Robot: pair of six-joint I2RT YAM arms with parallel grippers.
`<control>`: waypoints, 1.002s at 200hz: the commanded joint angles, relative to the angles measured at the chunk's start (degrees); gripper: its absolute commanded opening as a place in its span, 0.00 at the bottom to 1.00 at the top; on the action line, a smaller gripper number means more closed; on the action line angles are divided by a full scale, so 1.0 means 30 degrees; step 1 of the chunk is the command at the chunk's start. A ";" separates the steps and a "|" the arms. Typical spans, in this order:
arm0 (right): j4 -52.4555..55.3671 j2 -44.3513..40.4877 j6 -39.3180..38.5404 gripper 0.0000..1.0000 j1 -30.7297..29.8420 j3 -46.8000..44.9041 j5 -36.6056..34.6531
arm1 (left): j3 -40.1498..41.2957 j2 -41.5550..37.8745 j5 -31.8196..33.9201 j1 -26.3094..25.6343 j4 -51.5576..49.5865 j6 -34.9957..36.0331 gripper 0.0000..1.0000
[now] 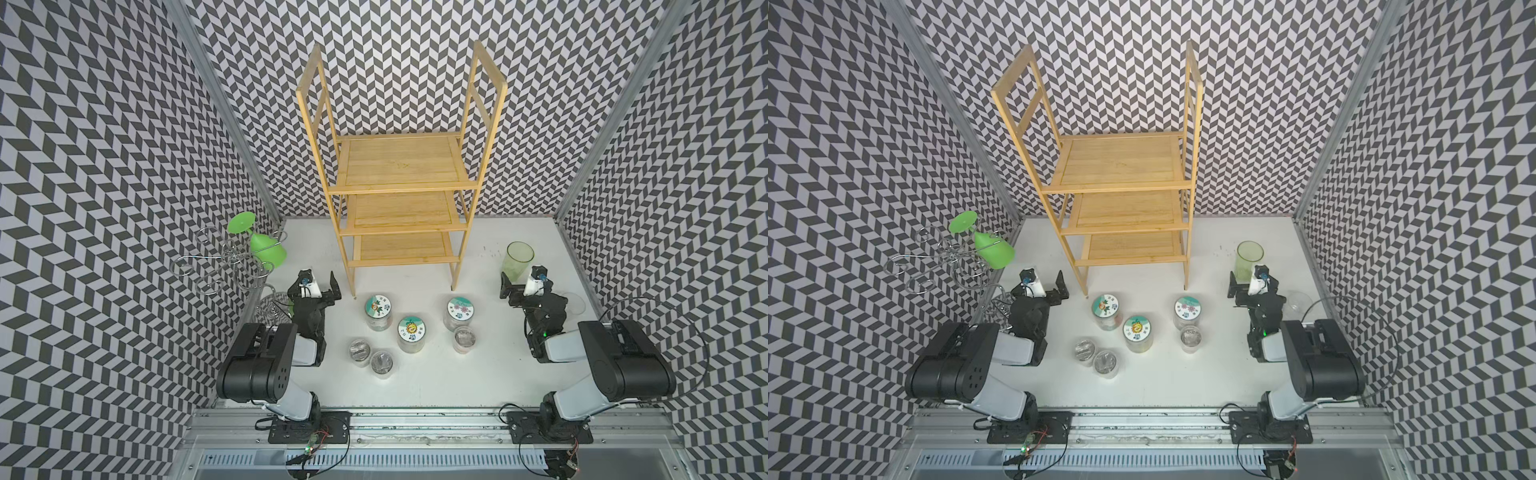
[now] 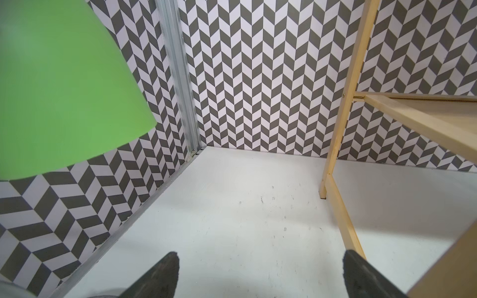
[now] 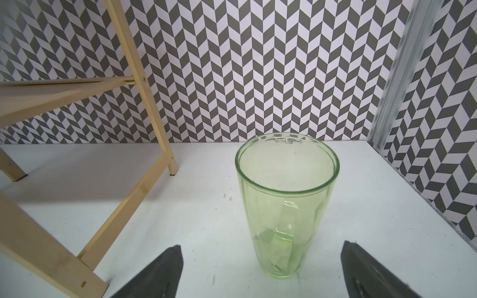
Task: Place the seed container on the shelf
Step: Pick up the seed jar at the center of the board.
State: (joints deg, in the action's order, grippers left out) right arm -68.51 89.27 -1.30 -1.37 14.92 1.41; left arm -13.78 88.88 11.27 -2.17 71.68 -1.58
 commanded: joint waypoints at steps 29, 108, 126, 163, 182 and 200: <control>-0.0805 -0.0234 0.0023 0.99 0.0016 0.0169 0.0062 | -0.0124 -0.0100 0.0166 -0.0051 -0.0011 -0.0116 1.00; -0.0924 -0.0226 0.0022 0.99 0.0016 0.0096 0.0062 | -0.0180 -0.0080 0.0116 -0.0043 -0.0073 -0.0163 1.00; -0.0954 -0.0222 0.0038 0.99 0.0021 0.0096 0.0069 | -0.0182 -0.0059 0.0082 -0.0037 -0.0103 -0.0174 1.00; -0.0969 -0.0227 0.0078 0.99 0.0016 0.0096 0.0014 | -0.0182 -0.0078 0.0040 -0.0036 -0.0089 -0.0171 1.00; -0.0909 -0.0214 0.0100 1.00 0.0018 0.0103 -0.0012 | -0.0173 -0.0075 0.0016 -0.0015 -0.0085 -0.0180 0.98; -0.0777 -0.0243 0.0084 0.99 0.0017 0.0182 -0.0012 | -0.0164 -0.0103 -0.0154 0.0018 -0.0053 -0.0122 0.98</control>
State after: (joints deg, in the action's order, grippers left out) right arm -68.60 89.27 -1.23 -1.37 14.92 1.37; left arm -13.78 88.88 11.25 -2.17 71.61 -1.69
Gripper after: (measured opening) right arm 0.994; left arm 0.987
